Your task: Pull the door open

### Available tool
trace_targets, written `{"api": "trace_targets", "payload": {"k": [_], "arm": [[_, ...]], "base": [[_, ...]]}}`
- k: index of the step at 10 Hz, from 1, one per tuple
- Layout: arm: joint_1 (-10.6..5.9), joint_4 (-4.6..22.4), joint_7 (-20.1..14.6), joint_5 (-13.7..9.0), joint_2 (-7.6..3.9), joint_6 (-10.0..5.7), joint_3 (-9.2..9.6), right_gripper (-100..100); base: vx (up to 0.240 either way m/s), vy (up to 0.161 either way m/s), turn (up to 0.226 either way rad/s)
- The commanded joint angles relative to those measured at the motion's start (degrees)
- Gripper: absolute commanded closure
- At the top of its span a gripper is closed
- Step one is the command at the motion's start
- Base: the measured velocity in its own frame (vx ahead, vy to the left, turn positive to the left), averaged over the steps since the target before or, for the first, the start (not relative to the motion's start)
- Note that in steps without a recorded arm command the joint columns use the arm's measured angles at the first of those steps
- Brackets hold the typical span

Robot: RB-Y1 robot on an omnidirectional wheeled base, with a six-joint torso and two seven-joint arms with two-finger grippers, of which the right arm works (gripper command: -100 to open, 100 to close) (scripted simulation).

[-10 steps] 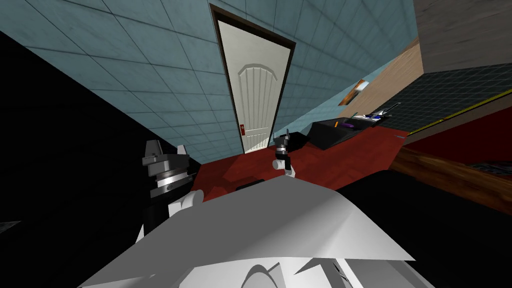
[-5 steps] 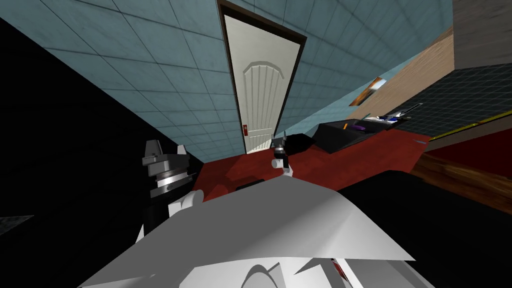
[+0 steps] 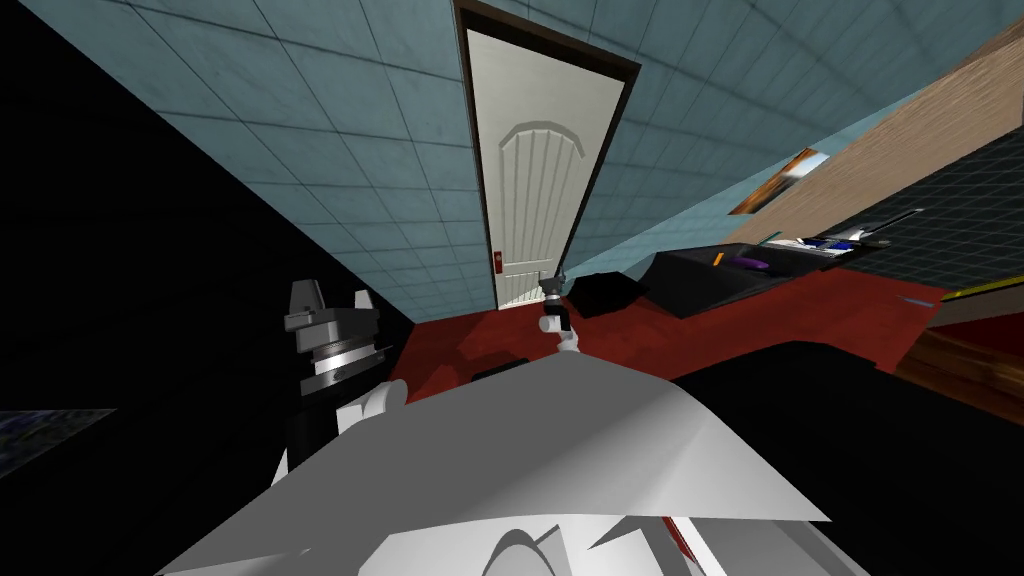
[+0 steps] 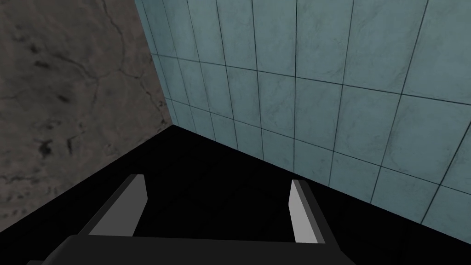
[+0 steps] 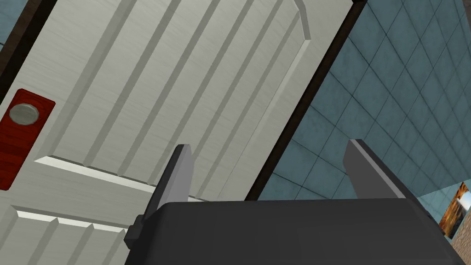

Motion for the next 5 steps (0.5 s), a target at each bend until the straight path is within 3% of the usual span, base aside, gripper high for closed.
{"api": "trace_targets", "payload": {"k": [1, 5], "arm": [[-1.11, 2.3, -1.5, -1.7, -0.47, 0.41, -0.05, -100], [-4.68, 9.1, -4.7, -5.5, -1.05, 0.83, 0.12, -100]], "base": [[0.106, -0.009, 0.117], [0.103, -0.006, 0.14]]}}
